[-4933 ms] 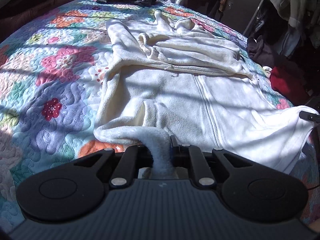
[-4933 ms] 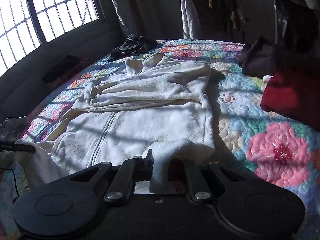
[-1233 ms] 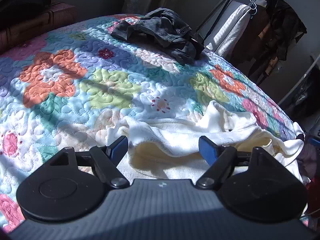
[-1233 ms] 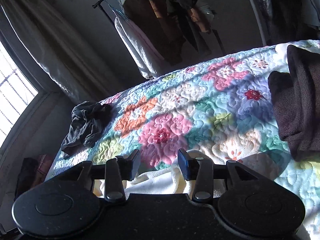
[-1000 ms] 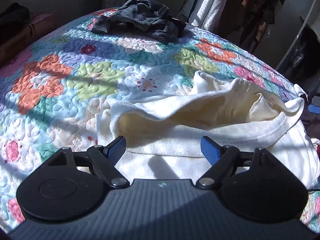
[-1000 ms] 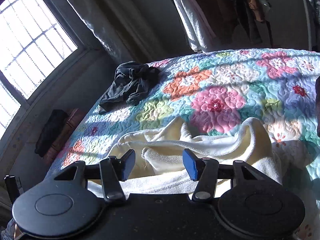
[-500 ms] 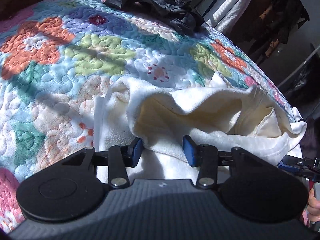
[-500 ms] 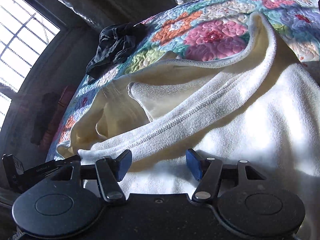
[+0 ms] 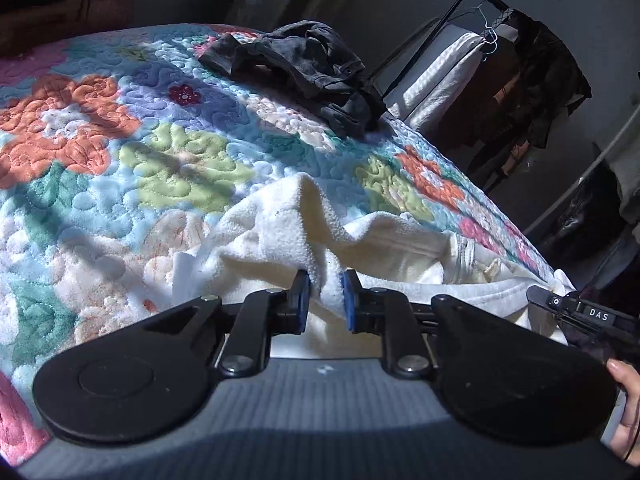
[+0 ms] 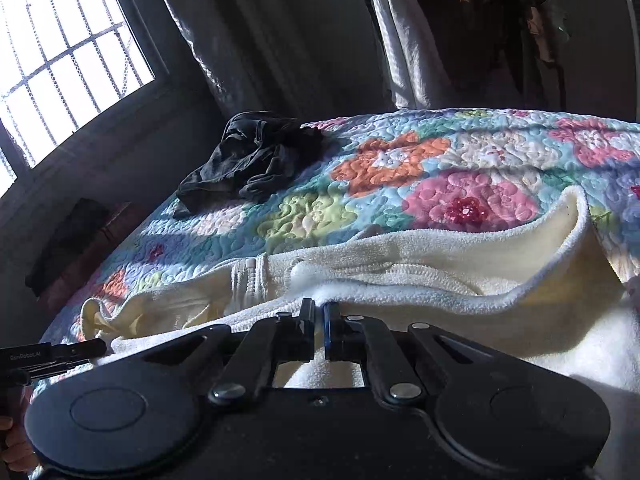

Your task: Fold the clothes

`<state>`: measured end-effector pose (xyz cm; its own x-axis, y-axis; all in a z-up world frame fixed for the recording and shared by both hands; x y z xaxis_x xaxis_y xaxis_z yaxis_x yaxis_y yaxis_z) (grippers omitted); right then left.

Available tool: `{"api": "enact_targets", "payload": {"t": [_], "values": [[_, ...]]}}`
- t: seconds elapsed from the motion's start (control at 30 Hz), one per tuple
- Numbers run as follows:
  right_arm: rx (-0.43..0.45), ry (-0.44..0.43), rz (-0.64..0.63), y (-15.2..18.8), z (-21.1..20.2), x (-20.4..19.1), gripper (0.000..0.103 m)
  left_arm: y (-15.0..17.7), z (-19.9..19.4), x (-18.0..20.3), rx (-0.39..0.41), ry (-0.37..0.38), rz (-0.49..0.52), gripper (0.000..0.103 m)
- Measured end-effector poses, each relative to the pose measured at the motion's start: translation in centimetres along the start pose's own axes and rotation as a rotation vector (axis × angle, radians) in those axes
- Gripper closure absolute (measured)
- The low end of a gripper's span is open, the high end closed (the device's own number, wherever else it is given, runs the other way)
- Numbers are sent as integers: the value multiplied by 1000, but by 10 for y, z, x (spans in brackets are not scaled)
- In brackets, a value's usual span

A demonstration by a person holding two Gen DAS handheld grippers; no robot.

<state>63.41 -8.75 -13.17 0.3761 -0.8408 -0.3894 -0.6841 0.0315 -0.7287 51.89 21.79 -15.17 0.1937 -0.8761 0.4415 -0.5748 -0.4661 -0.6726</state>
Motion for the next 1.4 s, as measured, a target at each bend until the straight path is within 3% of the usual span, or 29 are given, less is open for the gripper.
{"api": "enact_targets", "payload": {"t": [0.1,0.17,0.27,0.3,0.33,0.37,0.4,0.47,0.6,0.7,0.77,0.97,1.1,1.2,1.33,1.37,1.4], "values": [[-46,64,-64,-11,16,-6,97,-1,-3,1,-1,-15,17,74],[-106,96,7,-17,30,0,97,-2,-10,-2,0,-38,26,59],[-102,121,109,-18,30,2,91,-1,-28,-11,-10,-97,60,50],[-84,111,125,-17,27,-3,84,1,-37,-15,-15,-118,82,48],[-64,90,126,-15,21,-14,77,2,-44,-21,-21,-135,90,38],[-44,65,123,-14,16,-27,59,2,-51,-28,-27,-151,93,33],[-27,34,126,-12,10,-40,52,3,-58,-34,-32,-167,96,33],[-51,-57,122,-3,6,-70,53,4,-60,-41,-44,-167,89,33],[-239,-227,11,35,11,-144,53,7,-56,-40,-43,-139,99,35],[-405,-239,-119,77,26,-182,53,9,-53,-40,-43,-118,106,39],[-433,-213,-196,94,40,-196,53,11,-51,-39,-43,-104,111,39],[-376,-124,-225,89,89,-197,56,14,-46,-42,-21,-60,105,39],[-265,-100,-187,62,107,-194,63,19,-42,-49,-37,-61,94,39],[-187,-109,-77,42,101,-184,63,22,-39,-49,-55,-74,98,38],[-179,-93,23,43,63,-158,61,28,-37,-40,-91,-103,127,34],[-172,-81,33,46,49,-148,56,29,-36,-37,-99,-110,134,31],[-164,-66,44,50,34,-137,49,34,-31,-38,-123,-171,163,28]]}}
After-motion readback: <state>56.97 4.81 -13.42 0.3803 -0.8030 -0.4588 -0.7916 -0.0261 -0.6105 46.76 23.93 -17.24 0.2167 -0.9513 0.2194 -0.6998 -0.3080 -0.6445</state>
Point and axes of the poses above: each gripper's, at about its wrist camera, not at the fingertips, and z roughly the way its jaws point, x to its right, y to its underside, the point moved 9 cm from there along z, roughly the way its jaws point, and after that the axes turned 4 degrees about z, right-handed, at the moved point
